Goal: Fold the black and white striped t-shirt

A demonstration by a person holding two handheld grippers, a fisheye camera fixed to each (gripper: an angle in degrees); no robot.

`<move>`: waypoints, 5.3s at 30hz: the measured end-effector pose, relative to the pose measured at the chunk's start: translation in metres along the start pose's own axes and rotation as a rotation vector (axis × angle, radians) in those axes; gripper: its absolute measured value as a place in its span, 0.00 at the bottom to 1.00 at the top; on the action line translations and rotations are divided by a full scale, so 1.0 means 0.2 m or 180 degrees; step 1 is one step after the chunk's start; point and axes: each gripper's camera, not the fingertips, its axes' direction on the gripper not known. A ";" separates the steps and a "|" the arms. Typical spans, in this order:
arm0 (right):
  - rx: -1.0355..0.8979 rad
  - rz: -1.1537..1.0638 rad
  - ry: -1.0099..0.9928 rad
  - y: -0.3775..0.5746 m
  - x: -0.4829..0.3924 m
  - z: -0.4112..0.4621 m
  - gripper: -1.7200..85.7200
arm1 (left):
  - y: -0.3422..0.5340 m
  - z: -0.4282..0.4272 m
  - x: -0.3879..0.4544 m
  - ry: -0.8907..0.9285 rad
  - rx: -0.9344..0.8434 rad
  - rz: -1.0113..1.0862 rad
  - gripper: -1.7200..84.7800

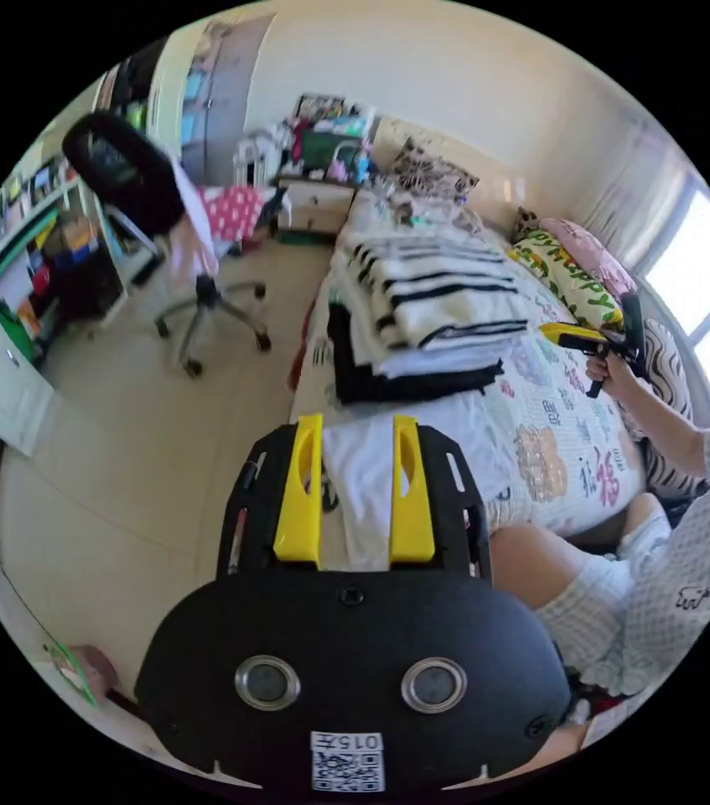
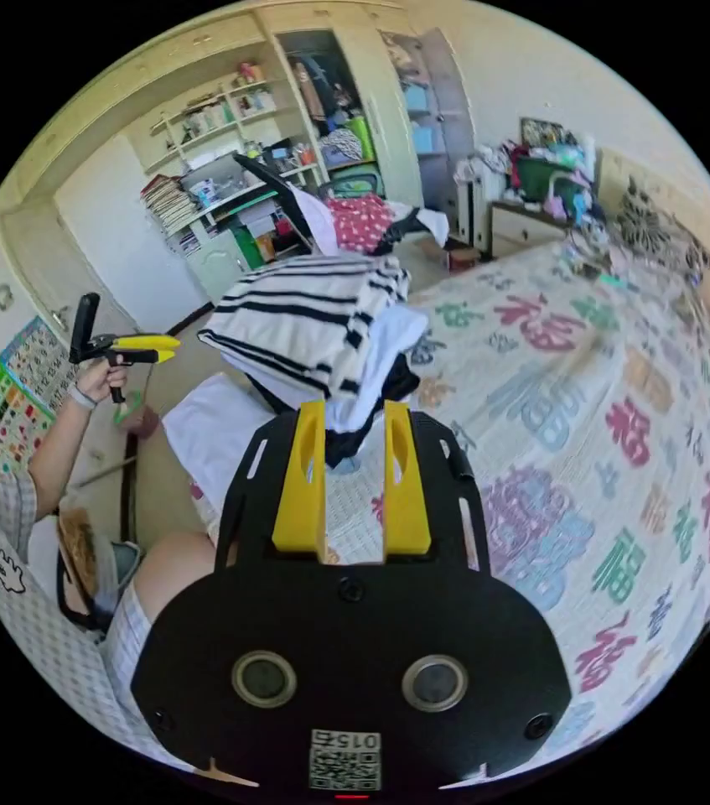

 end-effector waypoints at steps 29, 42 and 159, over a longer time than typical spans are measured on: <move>0.0808 0.0467 -0.0462 -0.46 -0.75 -1.92 0.03 | -0.01 -0.88 1.31 0.0580 0.1360 -0.0132 0.02; 0.1141 0.0392 0.0288 0.27 -0.83 -3.15 0.03 | -0.29 -1.47 2.18 0.1176 0.1741 0.0824 0.02; -0.1177 0.2179 0.0819 2.67 0.11 -1.77 0.03 | 0.14 0.84 2.99 0.2236 -0.1171 0.1490 0.10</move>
